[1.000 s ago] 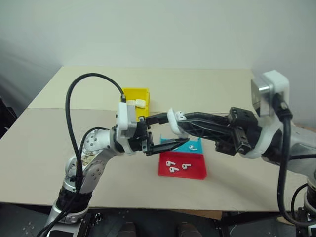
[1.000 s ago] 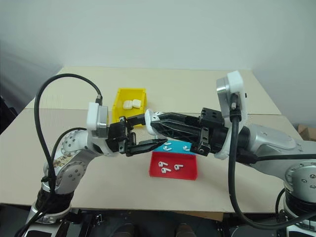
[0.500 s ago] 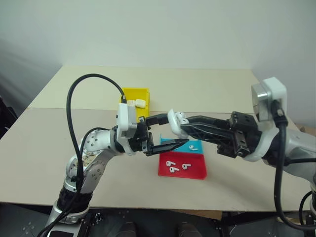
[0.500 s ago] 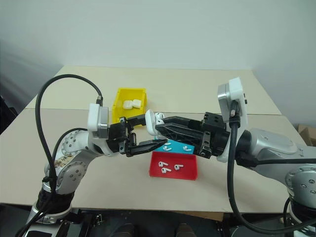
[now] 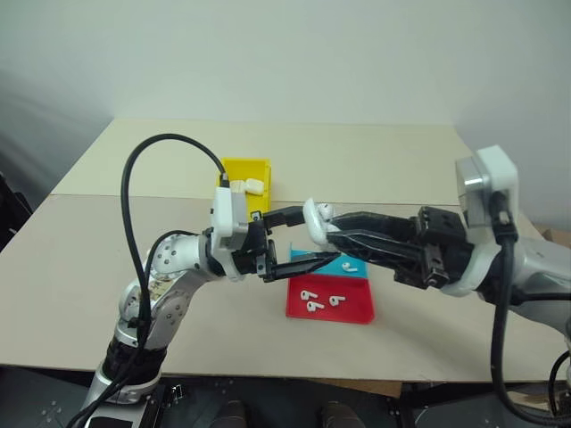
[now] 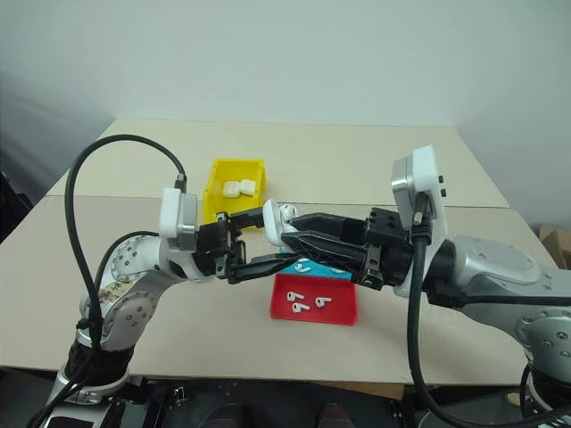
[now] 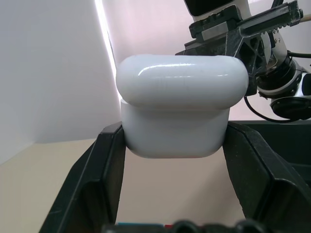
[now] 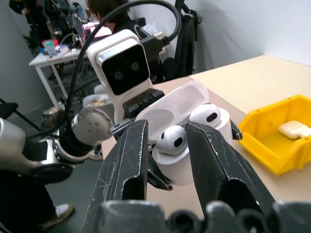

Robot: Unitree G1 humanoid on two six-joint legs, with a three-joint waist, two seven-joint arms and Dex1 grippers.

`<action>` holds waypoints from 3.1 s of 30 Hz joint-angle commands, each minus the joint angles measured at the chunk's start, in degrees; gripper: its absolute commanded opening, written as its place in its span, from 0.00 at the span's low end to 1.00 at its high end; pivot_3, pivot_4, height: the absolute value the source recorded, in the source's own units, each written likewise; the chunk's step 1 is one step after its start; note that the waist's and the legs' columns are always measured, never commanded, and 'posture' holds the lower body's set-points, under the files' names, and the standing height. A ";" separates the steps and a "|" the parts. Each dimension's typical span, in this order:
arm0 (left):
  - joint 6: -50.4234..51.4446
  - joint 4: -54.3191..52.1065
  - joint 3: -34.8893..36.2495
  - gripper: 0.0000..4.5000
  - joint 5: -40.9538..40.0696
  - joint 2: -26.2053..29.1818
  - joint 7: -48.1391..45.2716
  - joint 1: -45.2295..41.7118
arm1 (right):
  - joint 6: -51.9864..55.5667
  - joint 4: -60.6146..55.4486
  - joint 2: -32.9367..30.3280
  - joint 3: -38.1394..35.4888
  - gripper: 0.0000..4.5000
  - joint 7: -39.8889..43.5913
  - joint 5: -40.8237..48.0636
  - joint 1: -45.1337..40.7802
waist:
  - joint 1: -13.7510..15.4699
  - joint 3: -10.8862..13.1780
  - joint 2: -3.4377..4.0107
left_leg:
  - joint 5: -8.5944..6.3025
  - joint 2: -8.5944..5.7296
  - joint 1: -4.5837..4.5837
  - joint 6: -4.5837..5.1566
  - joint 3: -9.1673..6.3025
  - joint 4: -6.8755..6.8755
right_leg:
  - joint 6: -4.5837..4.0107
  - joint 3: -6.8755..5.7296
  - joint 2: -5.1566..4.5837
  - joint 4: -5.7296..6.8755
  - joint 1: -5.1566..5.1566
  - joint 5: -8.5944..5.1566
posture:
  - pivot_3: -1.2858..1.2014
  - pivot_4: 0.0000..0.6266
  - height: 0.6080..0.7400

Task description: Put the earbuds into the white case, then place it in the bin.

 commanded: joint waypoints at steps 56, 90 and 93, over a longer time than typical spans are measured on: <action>-10.16 15.78 -1.59 0.61 11.40 -7.00 -2.25 -7.52 | 0.67 25.79 0.96 13.42 0.01 40.45 -50.35 -37.87 | 0.10 0.00 0.04 | -0.04 0.01 -0.28 0.07 0.00 0.40 | 0.04 -0.03 0.00 0.11 -0.18 0.03 | 0.52 0.24 1.00; -7.45 58.84 4.02 0.99 40.94 -9.94 48.27 -28.93 | 4.32 13.52 9.62 -5.06 0.00 12.18 -38.60 -4.81 | 0.12 0.00 0.02 | -0.04 -0.13 -0.31 0.07 -0.14 0.39 | 0.13 -0.08 -0.03 0.06 -0.10 0.08 | 0.52 0.24 1.00; -9.19 54.49 6.54 0.99 36.91 -11.17 46.10 -27.17 | 4.11 13.70 9.12 -4.67 0.00 12.01 -38.80 -4.85 | 0.18 0.00 0.02 | -0.04 -0.14 -0.31 0.06 -0.14 0.39 | 0.13 -0.08 -0.05 0.06 -0.09 0.08 | 0.52 0.24 1.00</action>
